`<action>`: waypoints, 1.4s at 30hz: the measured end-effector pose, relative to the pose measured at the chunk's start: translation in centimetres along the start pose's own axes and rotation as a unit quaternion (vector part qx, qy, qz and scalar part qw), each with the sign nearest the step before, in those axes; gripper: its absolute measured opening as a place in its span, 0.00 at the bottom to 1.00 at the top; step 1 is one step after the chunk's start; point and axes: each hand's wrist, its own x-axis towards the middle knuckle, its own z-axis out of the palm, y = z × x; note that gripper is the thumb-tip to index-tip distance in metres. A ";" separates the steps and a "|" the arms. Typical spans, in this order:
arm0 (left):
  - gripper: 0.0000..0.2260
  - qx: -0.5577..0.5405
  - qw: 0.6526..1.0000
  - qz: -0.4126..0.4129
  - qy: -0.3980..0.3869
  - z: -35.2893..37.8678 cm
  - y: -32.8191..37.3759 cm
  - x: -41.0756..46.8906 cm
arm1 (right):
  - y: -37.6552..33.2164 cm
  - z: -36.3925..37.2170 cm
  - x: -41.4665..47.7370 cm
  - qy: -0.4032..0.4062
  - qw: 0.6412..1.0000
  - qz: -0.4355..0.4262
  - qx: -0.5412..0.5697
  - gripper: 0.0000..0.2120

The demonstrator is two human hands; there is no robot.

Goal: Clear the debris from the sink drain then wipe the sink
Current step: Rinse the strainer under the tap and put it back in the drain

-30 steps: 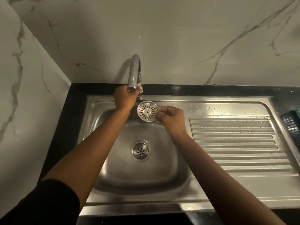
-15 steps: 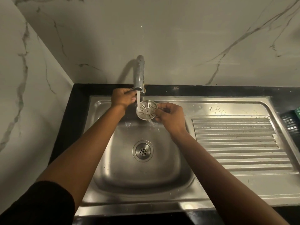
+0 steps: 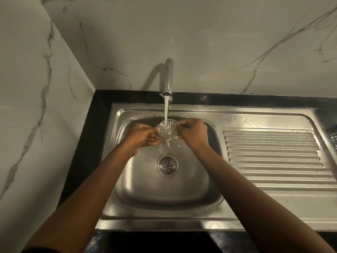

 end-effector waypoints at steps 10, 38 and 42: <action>0.09 -0.093 0.995 0.004 0.035 -0.5 -1.7 -1.5 | -4.4 1.3 1.8 -0.080 0.987 -0.124 -0.065 0.05; 0.08 0.017 0.984 0.116 0.134 0.8 -2.7 -2.5 | -4.1 0.5 2.1 -0.066 0.981 -0.150 -0.104 0.07; 0.06 0.003 0.984 0.121 0.133 1.1 -2.7 -2.6 | -4.2 0.6 2.3 -0.070 0.983 -0.146 -0.085 0.06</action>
